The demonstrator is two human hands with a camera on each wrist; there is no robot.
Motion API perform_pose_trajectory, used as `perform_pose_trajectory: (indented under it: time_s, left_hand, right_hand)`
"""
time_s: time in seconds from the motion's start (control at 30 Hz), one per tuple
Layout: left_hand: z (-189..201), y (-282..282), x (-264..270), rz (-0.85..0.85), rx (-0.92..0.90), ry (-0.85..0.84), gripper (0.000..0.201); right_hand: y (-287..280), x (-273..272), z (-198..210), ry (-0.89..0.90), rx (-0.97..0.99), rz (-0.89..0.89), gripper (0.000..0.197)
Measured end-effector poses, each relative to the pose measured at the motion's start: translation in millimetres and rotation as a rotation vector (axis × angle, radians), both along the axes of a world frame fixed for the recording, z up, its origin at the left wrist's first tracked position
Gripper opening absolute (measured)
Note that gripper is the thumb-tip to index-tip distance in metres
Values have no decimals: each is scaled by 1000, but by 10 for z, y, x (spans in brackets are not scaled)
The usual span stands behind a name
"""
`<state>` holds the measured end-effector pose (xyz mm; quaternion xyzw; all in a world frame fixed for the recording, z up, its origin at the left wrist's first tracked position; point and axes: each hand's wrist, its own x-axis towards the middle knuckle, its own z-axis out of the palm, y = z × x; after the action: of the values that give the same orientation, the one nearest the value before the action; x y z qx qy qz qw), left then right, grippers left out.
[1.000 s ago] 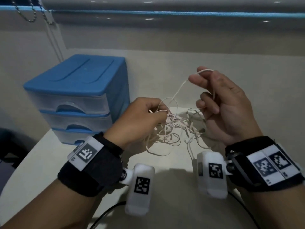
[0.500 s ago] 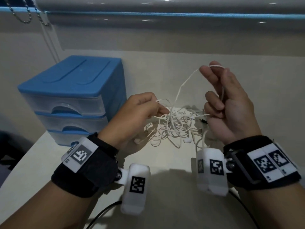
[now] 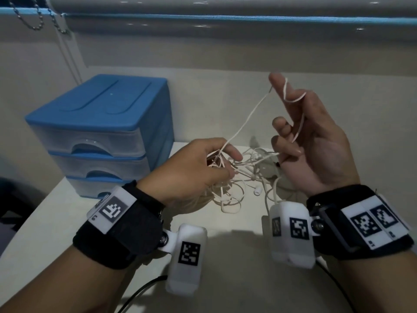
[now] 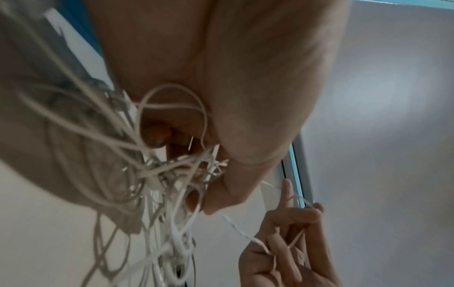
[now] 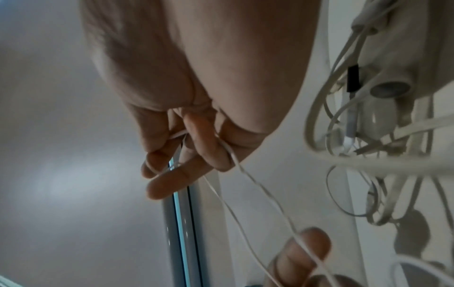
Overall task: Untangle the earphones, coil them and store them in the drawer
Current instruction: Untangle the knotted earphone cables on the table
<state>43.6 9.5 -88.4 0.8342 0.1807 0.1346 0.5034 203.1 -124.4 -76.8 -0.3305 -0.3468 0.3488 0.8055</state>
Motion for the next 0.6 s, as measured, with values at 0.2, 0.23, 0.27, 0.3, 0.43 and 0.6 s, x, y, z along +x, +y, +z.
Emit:
perform_pose_trajectory:
  time_s: [0.2, 0.23, 0.27, 0.3, 0.43, 0.6]
  left_hand:
    - [14, 8, 9, 155, -105, -101, 14]
    - [13, 14, 12, 172, -114, -124, 15]
    - [17, 18, 12, 187, -119, -143, 15]
    - [17, 22, 16, 198, -119, -156, 15]
    - [24, 43, 31, 229, -130, -203, 18]
    - [39, 35, 24, 279, -97, -266, 21]
  right_hand:
    - [-27, 135, -26, 81, 26, -115, 19]
    - [-30, 153, -32, 98, 20, -135, 17]
    - [-31, 164, -40, 115, 17, -151, 15]
    - [-33, 176, -48, 129, 19, -159, 13]
    - [-32, 198, -74, 158, 25, -177, 13]
    - [15, 187, -62, 148, -90, -238, 23]
